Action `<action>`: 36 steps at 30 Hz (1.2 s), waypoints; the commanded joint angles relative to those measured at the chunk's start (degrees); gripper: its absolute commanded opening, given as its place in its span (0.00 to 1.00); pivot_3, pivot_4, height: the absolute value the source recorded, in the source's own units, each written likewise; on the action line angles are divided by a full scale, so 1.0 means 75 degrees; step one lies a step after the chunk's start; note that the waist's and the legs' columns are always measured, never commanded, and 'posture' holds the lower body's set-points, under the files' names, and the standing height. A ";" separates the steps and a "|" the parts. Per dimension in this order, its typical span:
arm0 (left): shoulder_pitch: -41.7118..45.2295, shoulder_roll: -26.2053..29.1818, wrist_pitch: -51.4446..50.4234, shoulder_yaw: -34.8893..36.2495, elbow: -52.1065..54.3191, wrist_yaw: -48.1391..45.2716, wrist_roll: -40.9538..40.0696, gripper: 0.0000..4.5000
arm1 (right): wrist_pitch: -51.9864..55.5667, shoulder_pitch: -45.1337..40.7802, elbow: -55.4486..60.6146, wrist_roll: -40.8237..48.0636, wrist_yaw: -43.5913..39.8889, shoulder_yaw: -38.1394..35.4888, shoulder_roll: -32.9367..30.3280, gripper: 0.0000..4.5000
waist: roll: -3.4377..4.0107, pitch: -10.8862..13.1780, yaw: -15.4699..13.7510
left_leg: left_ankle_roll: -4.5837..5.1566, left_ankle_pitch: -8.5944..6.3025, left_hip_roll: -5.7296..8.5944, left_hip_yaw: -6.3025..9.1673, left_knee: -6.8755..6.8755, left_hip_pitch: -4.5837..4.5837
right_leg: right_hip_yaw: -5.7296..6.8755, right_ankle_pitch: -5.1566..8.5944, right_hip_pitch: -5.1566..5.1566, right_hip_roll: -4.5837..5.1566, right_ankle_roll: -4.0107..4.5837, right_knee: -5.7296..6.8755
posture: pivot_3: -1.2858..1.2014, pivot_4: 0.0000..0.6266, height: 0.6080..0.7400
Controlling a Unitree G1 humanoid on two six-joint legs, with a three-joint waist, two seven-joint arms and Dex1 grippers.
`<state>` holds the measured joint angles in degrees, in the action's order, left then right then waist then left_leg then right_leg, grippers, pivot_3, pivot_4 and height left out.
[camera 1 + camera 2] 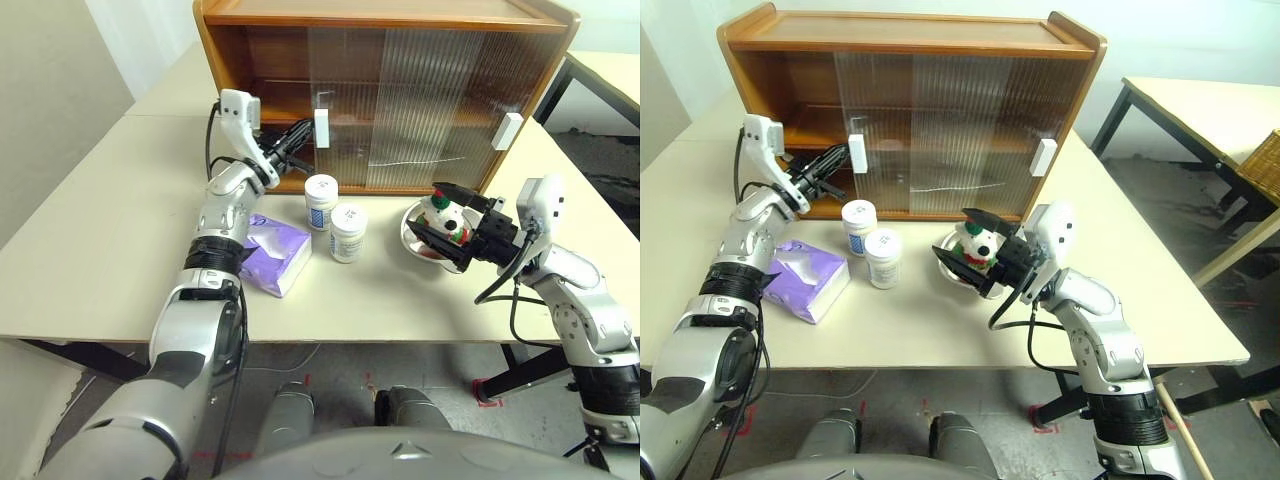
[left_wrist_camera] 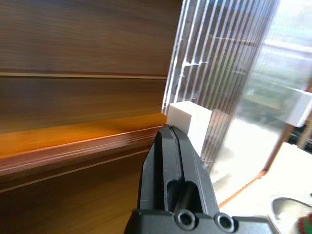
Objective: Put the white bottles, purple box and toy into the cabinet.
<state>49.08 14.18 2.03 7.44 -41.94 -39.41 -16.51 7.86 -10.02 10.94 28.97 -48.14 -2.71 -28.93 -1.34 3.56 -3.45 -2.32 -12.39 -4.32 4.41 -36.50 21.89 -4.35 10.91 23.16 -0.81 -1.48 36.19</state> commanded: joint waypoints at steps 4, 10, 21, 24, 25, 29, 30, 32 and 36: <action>0.0281 -0.0186 0.0005 -0.0177 -0.0135 -0.0118 0.0122 0.00 | -0.0006 0.0072 0.0060 -0.0094 0.0044 -0.0046 0.0022 1.00 | 0.0000 0.0000 0.0045 | 0.0001 0.0000 0.0000 0.0000 0.0000 -0.0001 | 0.0000 0.0000 -0.0001 0.0000 -0.0001 0.0000 | 0.54 0.08 1.00; 0.0456 -0.0356 0.0058 -0.0243 -0.0324 -0.0189 0.0154 0.00 | 0.0005 0.0114 0.0119 -0.0093 0.0086 -0.0062 0.0021 1.00 | 0.0000 0.0001 0.0054 | 0.0001 -0.0001 0.0000 0.0000 -0.0004 -0.0001 | -0.0001 0.0001 -0.0006 0.0000 -0.0002 -0.0003 | 0.54 0.08 1.00; 0.0694 -0.0674 0.0219 -0.0282 -0.0699 -0.0254 0.0242 0.00 | -0.0091 0.0203 0.0120 -0.0130 0.0132 -0.0125 0.0015 1.00 | 0.0001 0.0001 0.0086 | 0.0008 -0.0007 0.0000 0.0001 -0.0025 0.0002 | -0.0005 0.0005 -0.0010 0.0000 -0.0009 -0.0006 | 0.53 0.08 1.00; 0.0742 -0.0710 0.0270 -0.0277 -0.0806 -0.0265 0.0255 0.00 | -0.0076 0.0193 0.0153 -0.0134 0.0171 -0.0134 0.0020 1.00 | 0.0000 0.0001 0.0099 | 0.0009 -0.0007 0.0000 0.0001 -0.0028 0.0002 | -0.0005 0.0006 -0.0010 0.0000 -0.0009 -0.0007 | 0.53 0.07 1.00; 0.0753 -0.0714 0.0287 -0.0277 -0.0834 -0.0269 0.0260 0.00 | -0.0072 0.0192 0.0160 -0.0135 0.0177 -0.0135 0.0019 1.00 | 0.0001 0.0001 0.0106 | 0.0009 -0.0007 0.0000 0.0001 -0.0029 0.0002 | -0.0005 0.0006 -0.0011 0.0000 -0.0009 -0.0007 | 0.53 0.07 1.00; 0.0785 -0.0704 0.0326 -0.0257 -0.0931 -0.0299 0.0253 0.00 | -0.0082 0.0214 0.0177 -0.0117 0.0178 -0.0177 -0.0003 1.00 | 0.0001 0.0001 0.0127 | 0.0009 -0.0007 0.0000 0.0001 -0.0029 0.0002 | -0.0005 0.0006 -0.0014 0.0000 -0.0010 -0.0008 | 0.53 0.07 1.00; 0.0778 -0.0695 0.0332 -0.0257 -0.0941 -0.0311 0.0254 0.00 | -0.0088 0.0220 0.0180 -0.0114 0.0173 -0.0187 -0.0008 1.00 | 0.0001 0.0001 0.0128 | 0.0009 -0.0007 0.0000 0.0001 -0.0029 0.0002 | -0.0005 0.0006 -0.0014 0.0000 -0.0010 -0.0008 | 0.53 0.07 1.00; 0.0745 -0.0687 0.0333 -0.0253 -0.0936 -0.0331 0.0249 0.00 | -0.0088 0.0226 0.0188 -0.0111 0.0168 -0.0205 -0.0015 1.00 | 0.0000 0.0001 0.0129 | 0.0009 -0.0007 0.0000 0.0001 -0.0030 0.0001 | -0.0005 0.0006 -0.0015 0.0000 -0.0010 -0.0008 | 0.53 0.07 1.00; 0.0697 -0.0698 0.0337 -0.0260 -0.0931 -0.0350 0.0254 0.00 | -0.0075 0.0222 0.0200 -0.0097 0.0175 -0.0239 -0.0018 1.00 | 0.0001 0.0001 0.0136 | 0.0009 -0.0007 0.0000 0.0001 -0.0031 0.0002 | -0.0005 0.0006 -0.0015 0.0000 -0.0010 -0.0008 | 0.52 0.06 1.00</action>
<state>54.00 9.05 3.93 5.88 -48.00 -41.42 -15.40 7.52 -8.71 11.75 28.44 -46.89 -3.58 -28.88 -1.33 3.56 -2.43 -2.25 -12.44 -4.32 4.42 -36.74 21.90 -4.39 10.95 23.04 -0.81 -1.56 36.13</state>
